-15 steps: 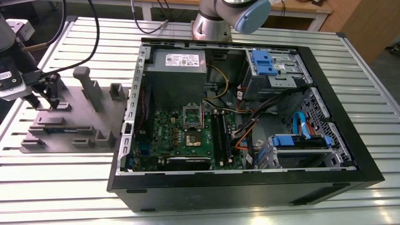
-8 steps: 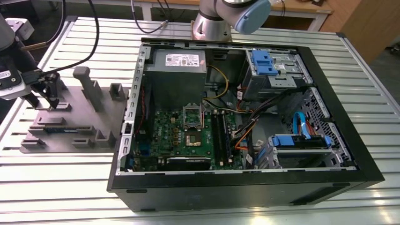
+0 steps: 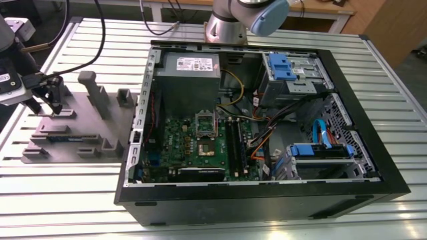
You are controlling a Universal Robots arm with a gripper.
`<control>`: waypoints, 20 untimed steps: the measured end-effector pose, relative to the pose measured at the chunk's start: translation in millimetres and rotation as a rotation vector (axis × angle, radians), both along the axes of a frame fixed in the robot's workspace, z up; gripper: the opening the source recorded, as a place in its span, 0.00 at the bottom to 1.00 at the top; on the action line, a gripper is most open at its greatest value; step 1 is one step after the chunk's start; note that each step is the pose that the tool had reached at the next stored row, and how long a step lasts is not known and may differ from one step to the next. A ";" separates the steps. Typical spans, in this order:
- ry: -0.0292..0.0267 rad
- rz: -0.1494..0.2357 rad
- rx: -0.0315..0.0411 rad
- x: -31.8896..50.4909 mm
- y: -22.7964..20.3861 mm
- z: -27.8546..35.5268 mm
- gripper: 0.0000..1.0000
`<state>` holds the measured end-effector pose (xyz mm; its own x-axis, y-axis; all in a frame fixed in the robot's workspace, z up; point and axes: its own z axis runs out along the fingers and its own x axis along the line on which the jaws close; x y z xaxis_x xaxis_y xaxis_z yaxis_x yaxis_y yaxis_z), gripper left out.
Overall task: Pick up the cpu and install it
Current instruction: 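Pick up the cpu and move it towards the insertion slot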
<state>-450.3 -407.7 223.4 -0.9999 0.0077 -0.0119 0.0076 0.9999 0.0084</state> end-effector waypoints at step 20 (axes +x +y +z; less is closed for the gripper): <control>0.0000 0.000 0.0000 0.0 0.0 8.4 0.47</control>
<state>-450.3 -407.7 231.8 -0.9999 0.0077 -0.0119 0.0076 0.9999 0.0084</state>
